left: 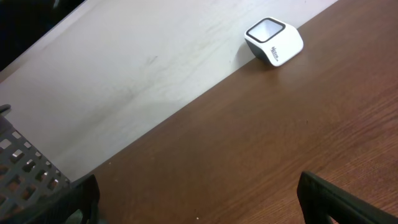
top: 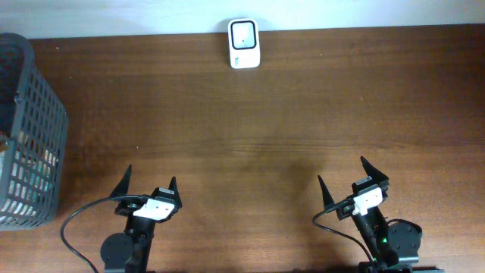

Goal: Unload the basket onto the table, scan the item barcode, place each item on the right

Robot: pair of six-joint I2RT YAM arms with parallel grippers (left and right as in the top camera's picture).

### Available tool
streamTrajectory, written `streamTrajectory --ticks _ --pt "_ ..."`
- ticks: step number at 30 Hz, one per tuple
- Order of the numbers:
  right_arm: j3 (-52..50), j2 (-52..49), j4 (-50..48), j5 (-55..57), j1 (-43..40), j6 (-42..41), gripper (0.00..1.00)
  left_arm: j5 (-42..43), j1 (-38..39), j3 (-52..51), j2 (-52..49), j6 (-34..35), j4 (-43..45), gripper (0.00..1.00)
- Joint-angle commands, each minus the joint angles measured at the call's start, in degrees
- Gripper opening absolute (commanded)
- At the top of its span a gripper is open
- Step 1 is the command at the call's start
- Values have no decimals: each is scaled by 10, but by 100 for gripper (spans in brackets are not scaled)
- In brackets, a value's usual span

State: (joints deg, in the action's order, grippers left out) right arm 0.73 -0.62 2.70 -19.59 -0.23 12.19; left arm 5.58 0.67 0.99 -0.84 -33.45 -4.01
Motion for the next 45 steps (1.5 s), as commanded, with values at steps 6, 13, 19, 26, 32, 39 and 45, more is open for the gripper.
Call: streamTrajectory --ticks 6,13,19,26,32,39,45 --pt "-4 4 1 -9 2 -6 98 6 -5 -5 4 -9 1 99" --pt "-4 4 1 -9 2 -6 98 6 -5 -5 4 -9 0 99" --pt "-4 4 1 -9 2 -6 98 6 -5 -5 4 -9 0 99" --pt "-4 4 1 -9 2 -6 98 6 -5 -5 4 -9 0 99" --pt "-4 4 1 -9 2 -6 98 6 -5 -5 4 -9 0 99" --pt "-4 4 1 -9 2 -6 98 17 -5 -5 4 -9 1 99" --pt "-4 4 1 -9 2 -6 98 35 -5 -5 4 -6 34 99"
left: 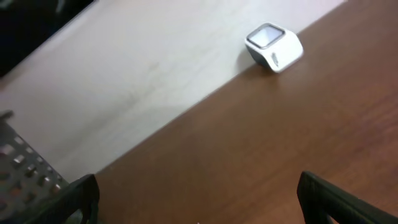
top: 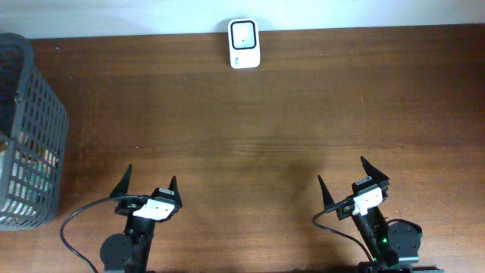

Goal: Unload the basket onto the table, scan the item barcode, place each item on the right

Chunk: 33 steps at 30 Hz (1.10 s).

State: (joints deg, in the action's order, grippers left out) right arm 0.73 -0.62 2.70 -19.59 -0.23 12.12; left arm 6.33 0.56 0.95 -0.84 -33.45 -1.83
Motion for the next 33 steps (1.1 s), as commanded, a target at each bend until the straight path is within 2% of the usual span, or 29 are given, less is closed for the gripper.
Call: streamTrajectory --ticks 1,7,11,21,26,30,33 --pt "-4 4 1 -9 2 -5 98 31 -4 -4 4 2 11 99" --pt "-4 4 1 -9 2 -5 98 29 -4 13 -2 134 -24 99" --pt "-4 4 1 -9 2 -5 98 38 -4 64 -47 153 -54 99" --pt "-4 4 1 -9 2 -5 98 81 -4 294 -298 154 -143 99" --pt "-4 4 1 -9 2 -5 98 89 -4 474 -465 161 -269 99" --pt "-4 4 1 -9 2 -5 98 112 -4 632 -597 161 -414 99" --pt "-4 4 1 -9 2 -5 98 168 -3 727 -675 163 -500 99"
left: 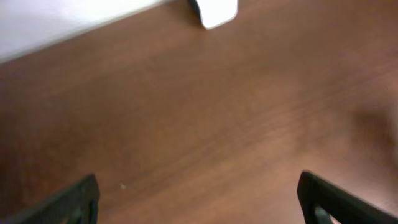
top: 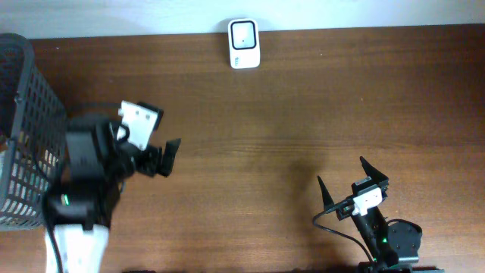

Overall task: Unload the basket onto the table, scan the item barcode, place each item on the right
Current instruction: 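Move the left gripper over the basket and reach inside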

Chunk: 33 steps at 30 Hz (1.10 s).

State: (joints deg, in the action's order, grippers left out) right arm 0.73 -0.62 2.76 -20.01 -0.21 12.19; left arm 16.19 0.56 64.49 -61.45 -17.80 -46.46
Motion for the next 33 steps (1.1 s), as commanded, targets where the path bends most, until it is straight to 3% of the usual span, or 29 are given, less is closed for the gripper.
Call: streamTrajectory --ticks 1,6,14,19,27,33 --pt "-4 4 1 -5 2 -6 98 100 -3 118 -91 7 -78 99" --pt "-4 4 1 -5 2 -6 98 201 -4 138 -149 7 -85 99" --pt "-4 4 1 -5 2 -6 98 239 -4 138 -170 7 -66 99" --pt "-4 4 1 -5 2 -6 98 120 -21 174 -171 151 -37 99" --pt "-4 4 1 -5 2 -6 98 74 -122 340 -175 222 -82 99" --pt "-4 4 1 -5 2 -6 98 -52 -205 449 -174 230 -161 99"
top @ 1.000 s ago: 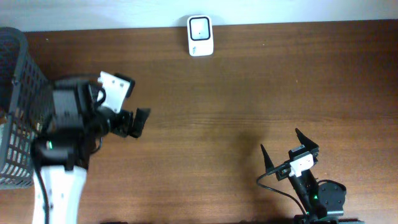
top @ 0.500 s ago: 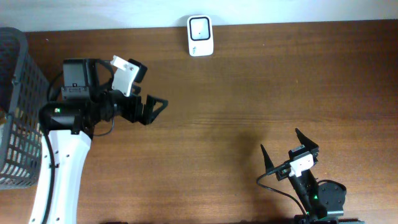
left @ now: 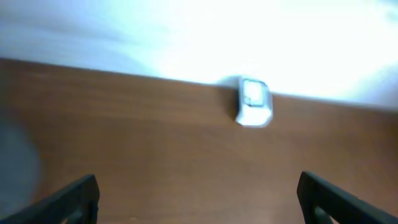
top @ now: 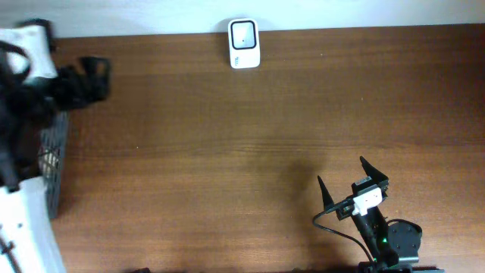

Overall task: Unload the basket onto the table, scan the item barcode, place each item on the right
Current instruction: 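Move the left gripper over the basket and reach inside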

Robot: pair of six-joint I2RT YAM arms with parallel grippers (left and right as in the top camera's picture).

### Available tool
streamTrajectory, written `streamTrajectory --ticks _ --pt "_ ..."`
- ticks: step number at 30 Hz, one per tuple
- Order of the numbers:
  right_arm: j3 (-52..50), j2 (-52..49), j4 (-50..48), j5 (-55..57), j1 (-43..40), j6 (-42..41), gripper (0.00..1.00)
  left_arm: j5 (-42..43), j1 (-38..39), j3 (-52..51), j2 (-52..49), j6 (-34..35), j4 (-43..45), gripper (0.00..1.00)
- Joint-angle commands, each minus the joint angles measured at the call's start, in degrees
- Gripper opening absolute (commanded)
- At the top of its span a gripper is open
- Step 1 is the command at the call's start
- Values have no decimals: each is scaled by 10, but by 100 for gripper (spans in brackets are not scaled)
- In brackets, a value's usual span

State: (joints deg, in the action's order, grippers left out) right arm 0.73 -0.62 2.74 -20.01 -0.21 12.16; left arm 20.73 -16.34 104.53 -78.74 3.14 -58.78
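Note:
The white barcode scanner stands at the table's far edge by the wall; the left wrist view shows it blurred, as scanner, ahead on the wood. My left gripper is raised at the far left beside the grey basket, open, with nothing between its dark fingers. The left arm covers most of the basket, so any item inside is hidden. My right gripper rests open near the front right, holding nothing.
The grey mesh basket stands at the table's left edge, mostly under my left arm. A pale wall runs along the far edge of the brown wooden table. A black cable loops beside the right arm's base.
My left arm has moved from mid-left of the table to the far left corner over the basket. Its gripper stays open. The right arm and scanner have not moved.
Both arms first rested open at the table's front edge, and stayed so at the following moment. Then my left arm stood raised at mid-left beside the basket. Now it is at the far left corner above the basket, still open and holding nothing.

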Motion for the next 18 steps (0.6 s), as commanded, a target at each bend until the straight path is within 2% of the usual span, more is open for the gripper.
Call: streamTrajectory --ticks 1,2,5,9,18 --pt "-4 4 1 -5 2 -6 98 -123 -47 57 -2 25 -49 99" --pt "-4 4 1 -5 2 -6 98 -177 -70 64 -2 48 -63 99" --pt "-4 4 1 -5 2 -6 98 -239 -109 63 -3 105 -69 99" --pt "-4 4 1 -5 2 -6 98 -266 -193 62 -5 185 -64 99" --pt "-4 4 1 -5 2 -6 98 -265 -297 62 -52 191 -55 99"
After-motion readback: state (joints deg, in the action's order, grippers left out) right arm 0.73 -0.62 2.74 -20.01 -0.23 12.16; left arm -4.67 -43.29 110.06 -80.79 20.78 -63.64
